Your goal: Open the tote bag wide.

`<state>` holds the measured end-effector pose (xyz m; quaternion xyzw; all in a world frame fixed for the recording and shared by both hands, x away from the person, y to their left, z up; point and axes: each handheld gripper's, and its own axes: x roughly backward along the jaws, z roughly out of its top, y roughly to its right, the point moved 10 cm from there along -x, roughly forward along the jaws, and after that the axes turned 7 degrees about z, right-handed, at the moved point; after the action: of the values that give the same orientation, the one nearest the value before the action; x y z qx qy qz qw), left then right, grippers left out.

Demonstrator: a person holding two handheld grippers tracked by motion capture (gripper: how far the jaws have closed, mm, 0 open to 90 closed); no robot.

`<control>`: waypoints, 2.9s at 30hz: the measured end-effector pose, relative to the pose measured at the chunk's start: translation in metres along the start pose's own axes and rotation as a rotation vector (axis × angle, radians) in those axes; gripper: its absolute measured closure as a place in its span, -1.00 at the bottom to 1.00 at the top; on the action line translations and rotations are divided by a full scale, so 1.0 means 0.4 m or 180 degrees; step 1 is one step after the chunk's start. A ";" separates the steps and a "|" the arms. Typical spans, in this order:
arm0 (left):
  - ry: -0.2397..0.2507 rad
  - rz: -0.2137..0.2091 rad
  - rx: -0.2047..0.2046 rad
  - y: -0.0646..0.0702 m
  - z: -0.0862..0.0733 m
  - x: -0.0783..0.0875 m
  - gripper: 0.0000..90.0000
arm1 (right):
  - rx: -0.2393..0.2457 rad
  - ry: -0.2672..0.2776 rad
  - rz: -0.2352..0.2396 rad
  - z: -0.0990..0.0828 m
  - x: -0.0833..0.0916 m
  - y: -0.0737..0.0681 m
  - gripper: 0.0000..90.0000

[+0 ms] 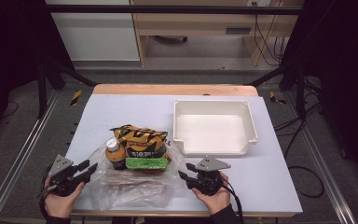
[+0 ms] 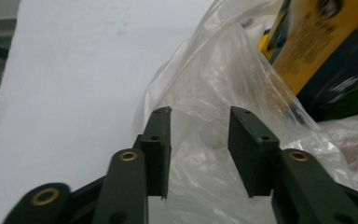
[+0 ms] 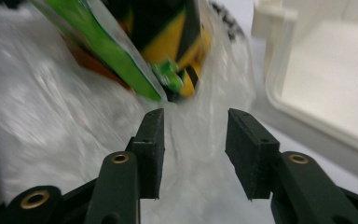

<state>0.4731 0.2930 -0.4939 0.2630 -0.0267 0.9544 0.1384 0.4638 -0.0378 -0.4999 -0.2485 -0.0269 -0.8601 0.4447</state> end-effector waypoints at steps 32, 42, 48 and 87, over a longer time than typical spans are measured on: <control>-0.0189 -0.0445 -0.0575 0.156 -0.021 0.085 0.06 | 0.0457 0.0176 0.0478 0.102 -0.004 -0.175 0.23; -0.0356 -0.0533 -0.0496 0.144 -0.077 0.067 -0.08 | 0.0382 -0.0136 0.0427 0.023 -0.069 -0.147 -0.05; -0.0433 -0.0553 -0.0506 0.150 -0.091 0.056 0.14 | 0.0435 -0.0226 0.0392 0.002 -0.088 -0.144 0.15; -0.0568 -0.0629 -0.0515 0.128 -0.136 0.035 -0.24 | 0.0027 -0.0478 0.0133 -0.089 -0.090 -0.023 0.34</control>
<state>0.4203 0.2542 -0.5324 0.3361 -0.0897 0.9038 0.2494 0.4595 -0.0148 -0.5456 -0.3109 -0.0587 -0.8294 0.4604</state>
